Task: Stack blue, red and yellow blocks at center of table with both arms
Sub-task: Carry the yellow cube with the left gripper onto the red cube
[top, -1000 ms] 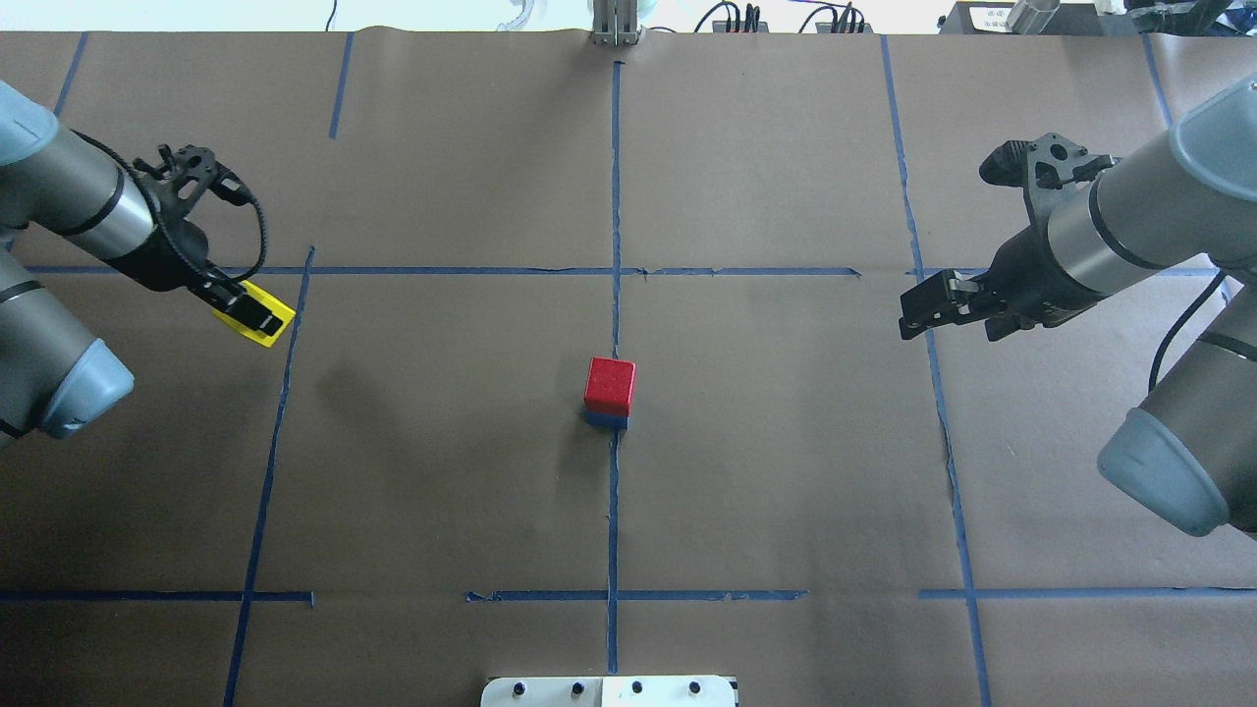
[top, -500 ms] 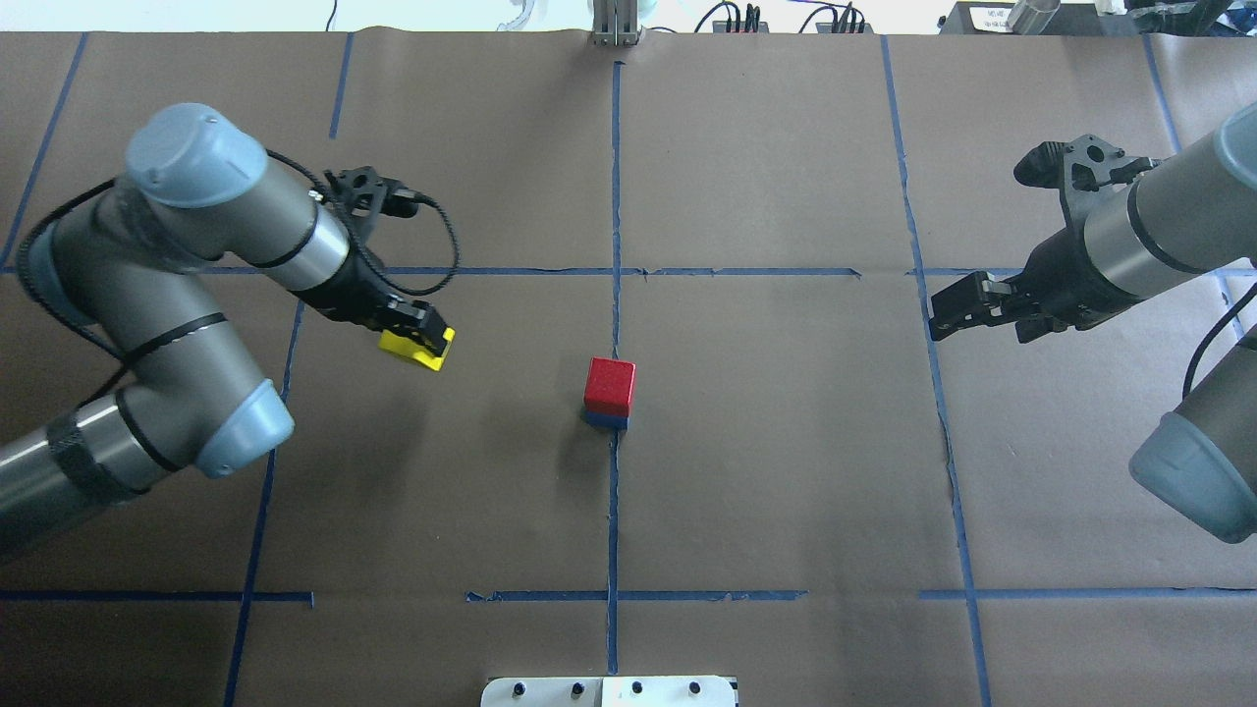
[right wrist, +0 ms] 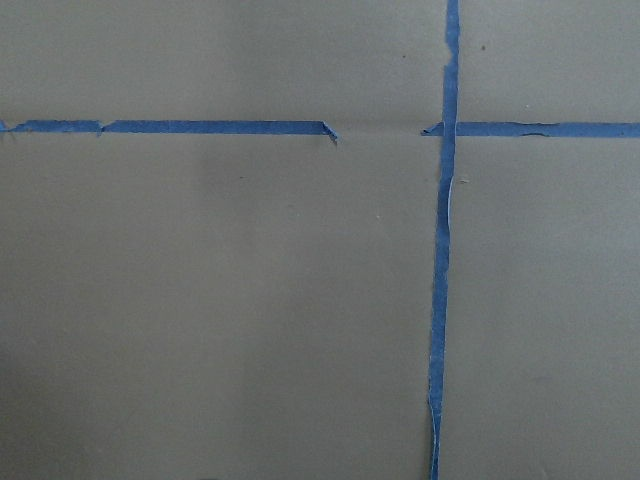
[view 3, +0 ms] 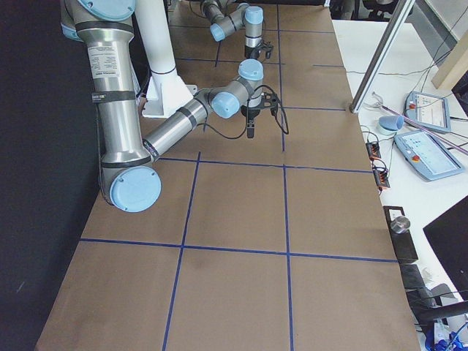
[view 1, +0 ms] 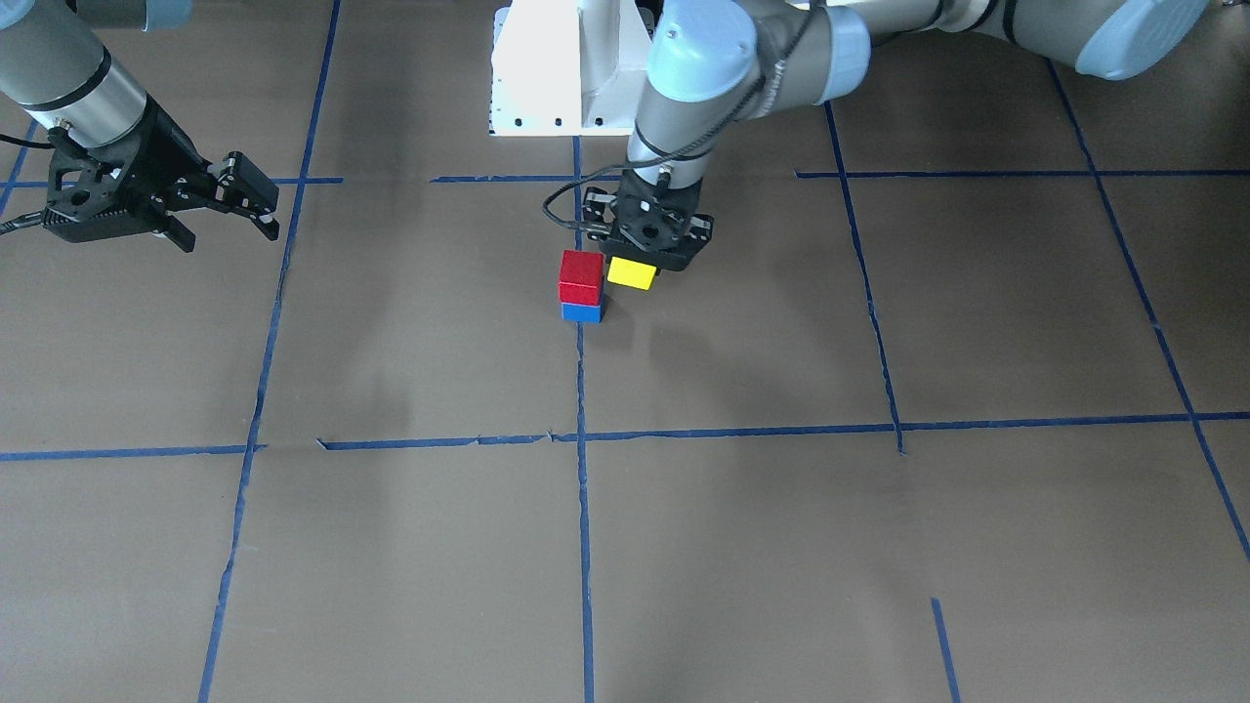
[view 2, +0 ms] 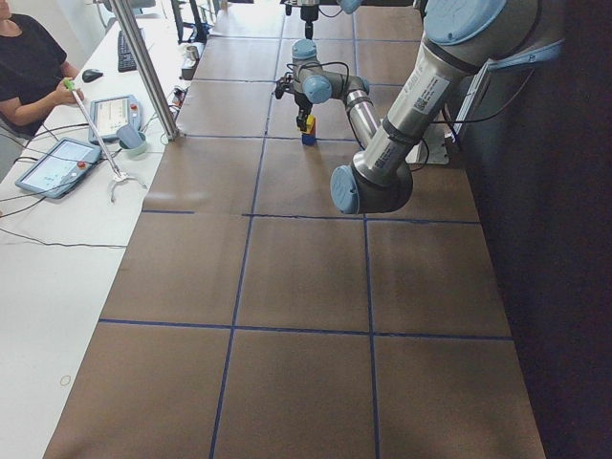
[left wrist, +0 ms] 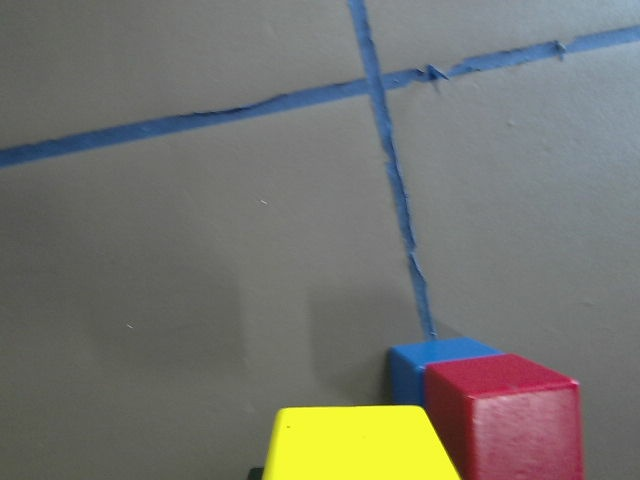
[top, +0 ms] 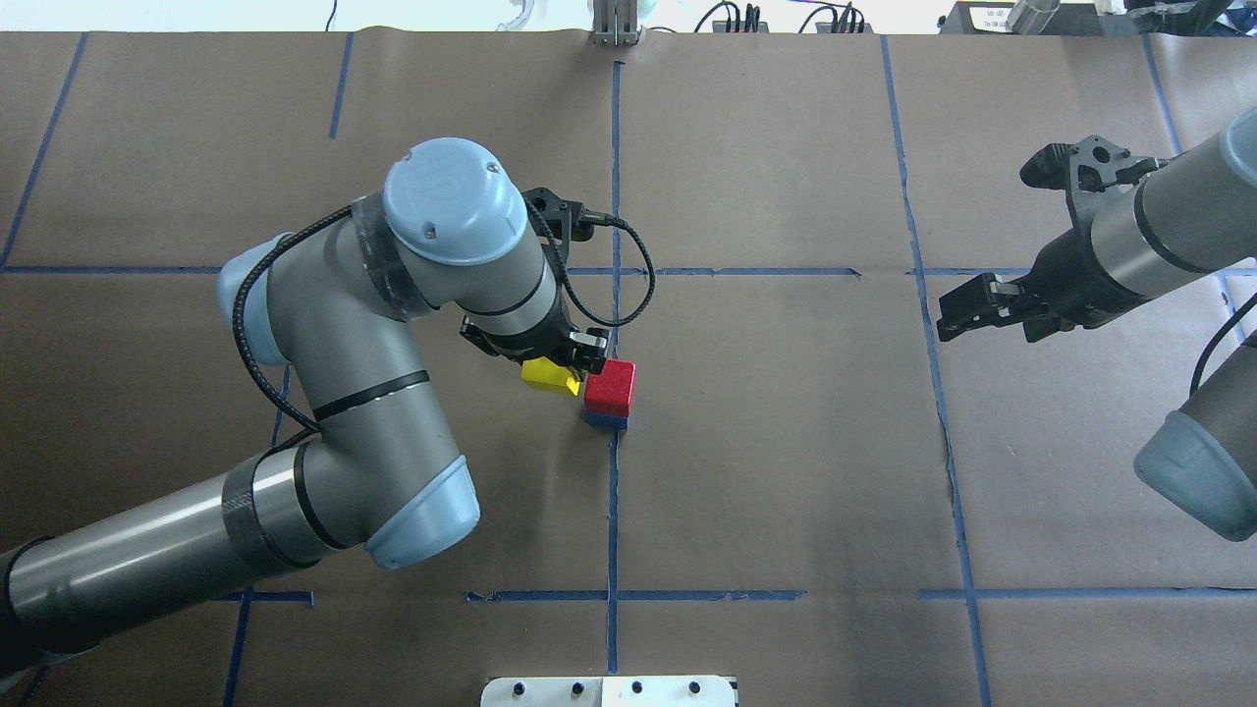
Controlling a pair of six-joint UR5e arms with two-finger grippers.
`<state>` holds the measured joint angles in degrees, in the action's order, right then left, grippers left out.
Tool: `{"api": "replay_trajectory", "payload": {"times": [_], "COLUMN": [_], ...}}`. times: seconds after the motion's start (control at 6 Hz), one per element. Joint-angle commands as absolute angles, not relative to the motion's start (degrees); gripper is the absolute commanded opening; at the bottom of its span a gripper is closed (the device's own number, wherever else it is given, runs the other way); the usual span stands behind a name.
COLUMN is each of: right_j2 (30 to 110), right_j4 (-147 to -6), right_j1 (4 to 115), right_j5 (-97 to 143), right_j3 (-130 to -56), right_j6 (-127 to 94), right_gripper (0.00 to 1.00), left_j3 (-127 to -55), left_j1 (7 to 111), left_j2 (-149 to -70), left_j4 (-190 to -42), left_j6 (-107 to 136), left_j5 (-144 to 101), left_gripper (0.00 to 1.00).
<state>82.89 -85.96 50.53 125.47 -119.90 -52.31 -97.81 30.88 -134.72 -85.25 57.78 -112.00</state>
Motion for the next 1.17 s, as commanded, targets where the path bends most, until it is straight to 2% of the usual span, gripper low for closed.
{"api": "replay_trajectory", "payload": {"times": [0.0,1.0], "right_j2": [82.97,82.97], "right_j4": [-85.87,-85.87], "right_j1": [50.54,50.45], "right_j5": [125.51,125.42], "right_j3": [-119.71,-119.88], "right_j6": [-52.29,-52.29], "right_gripper": [1.0,1.0], "left_j3": [-97.39,-93.43], "left_j1": [29.18,26.45], "left_j2": [-139.2,-141.77], "left_j4": [-79.22,-79.8], "left_j6": [59.59,61.61], "left_j5": [-110.57,-106.44], "left_gripper": [0.0,0.0]}}
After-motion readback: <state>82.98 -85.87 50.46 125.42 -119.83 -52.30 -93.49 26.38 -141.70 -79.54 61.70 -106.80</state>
